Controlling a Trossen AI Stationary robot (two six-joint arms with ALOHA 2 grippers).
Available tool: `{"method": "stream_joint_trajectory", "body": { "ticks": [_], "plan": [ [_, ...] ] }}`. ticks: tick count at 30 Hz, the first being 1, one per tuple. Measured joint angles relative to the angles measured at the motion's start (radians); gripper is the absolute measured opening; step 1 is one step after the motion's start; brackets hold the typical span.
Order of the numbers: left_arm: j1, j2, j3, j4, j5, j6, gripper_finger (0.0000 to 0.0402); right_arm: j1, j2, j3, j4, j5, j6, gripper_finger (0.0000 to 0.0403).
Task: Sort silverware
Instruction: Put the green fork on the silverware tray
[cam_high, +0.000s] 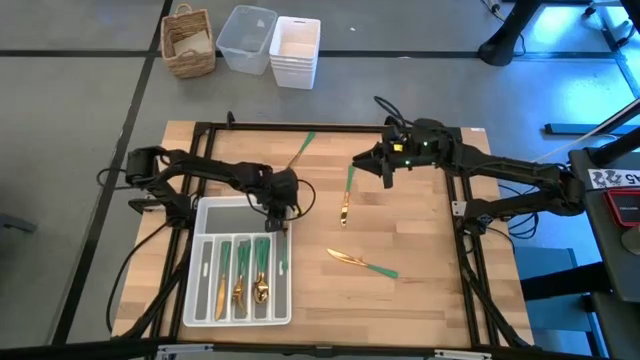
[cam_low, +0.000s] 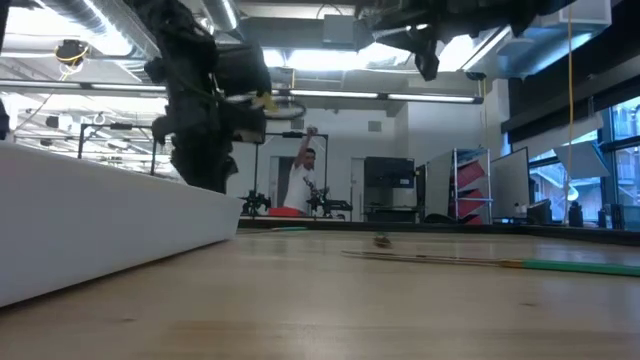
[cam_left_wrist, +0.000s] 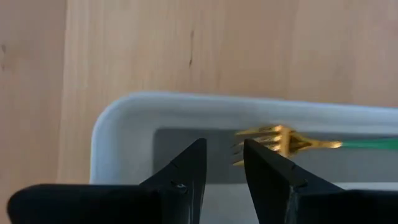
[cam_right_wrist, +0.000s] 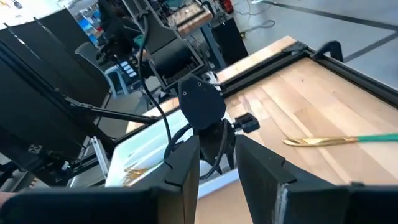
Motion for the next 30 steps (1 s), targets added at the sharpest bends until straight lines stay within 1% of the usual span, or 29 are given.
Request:
{"method": "stream_joint_trajectory", "body": {
  "ticks": [3,7,9,14,17,23,27,30],
  "plan": [
    [0.011,0.026,0.008,-0.019,0.014,0.0,0.01,0.0,0.0,0.0,-0.034,-0.005,-0.027,0.0105],
    [0.024,0.033,0.008,-0.022,0.122,-0.002,0.01,0.003,0.0,0.0,-0.086,-0.007,-0.052,0.0105],
    [0.024,0.032,0.008,-0.025,0.158,-0.016,0.01,0.003,0.0,0.0,-0.106,-0.007,-0.052,0.0105],
    [0.024,0.035,0.008,-0.041,0.193,-0.014,0.0097,0.003,0.0,0.0,-0.124,0.003,-0.082,0.0105],
    [0.023,0.037,0.008,-0.04,0.202,-0.012,0.0078,0.003,0.0,0.0,-0.124,0.008,-0.102,0.0105],
    [0.024,0.037,0.008,-0.041,0.205,-0.014,0.001,0.003,0.0,0.0,-0.124,0.021,-0.104,0.0105],
    [0.024,0.036,0.008,-0.04,0.213,-0.02,0.0007,0.003,0.0,0.0,-0.124,0.022,-0.105,0.0105],
    [0.024,0.031,0.009,-0.039,0.238,-0.047,0.0003,0.003,0.0,0.0,-0.124,0.022,-0.113,0.0105]
  ]
}}
